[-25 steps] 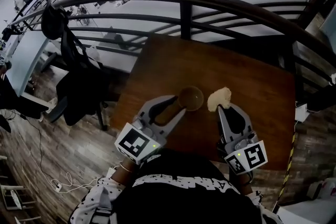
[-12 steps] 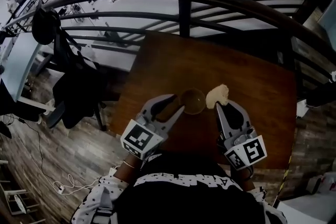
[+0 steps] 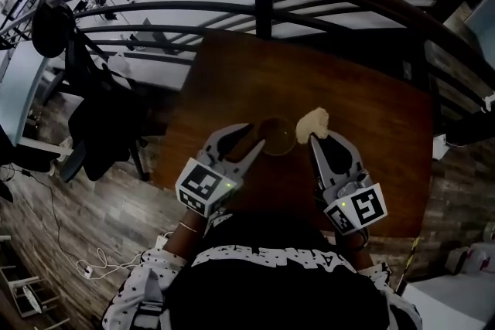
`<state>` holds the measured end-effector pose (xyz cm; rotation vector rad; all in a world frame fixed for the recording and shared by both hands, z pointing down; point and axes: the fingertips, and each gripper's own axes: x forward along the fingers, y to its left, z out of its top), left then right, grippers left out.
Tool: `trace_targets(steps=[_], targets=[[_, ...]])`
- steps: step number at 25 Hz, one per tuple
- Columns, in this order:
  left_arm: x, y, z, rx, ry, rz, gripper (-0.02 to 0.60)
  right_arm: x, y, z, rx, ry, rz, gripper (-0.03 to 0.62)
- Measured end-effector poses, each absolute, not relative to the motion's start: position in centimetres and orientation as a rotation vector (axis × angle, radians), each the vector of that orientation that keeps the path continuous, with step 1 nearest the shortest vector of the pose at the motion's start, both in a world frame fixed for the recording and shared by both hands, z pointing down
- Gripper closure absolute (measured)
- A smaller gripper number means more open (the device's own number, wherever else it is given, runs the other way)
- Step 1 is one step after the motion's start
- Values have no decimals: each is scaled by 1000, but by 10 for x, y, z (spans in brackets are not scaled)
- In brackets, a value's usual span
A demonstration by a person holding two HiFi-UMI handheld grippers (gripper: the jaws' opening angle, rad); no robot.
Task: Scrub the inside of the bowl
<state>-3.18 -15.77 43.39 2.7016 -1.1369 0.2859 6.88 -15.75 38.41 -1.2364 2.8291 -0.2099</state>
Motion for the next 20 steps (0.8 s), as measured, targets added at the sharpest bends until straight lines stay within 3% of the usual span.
trace_targets(steps=[20], targets=[[-44, -183, 517, 2470, -1111, 411, 431, 61, -175, 407, -1221, 2869, -282, 536]])
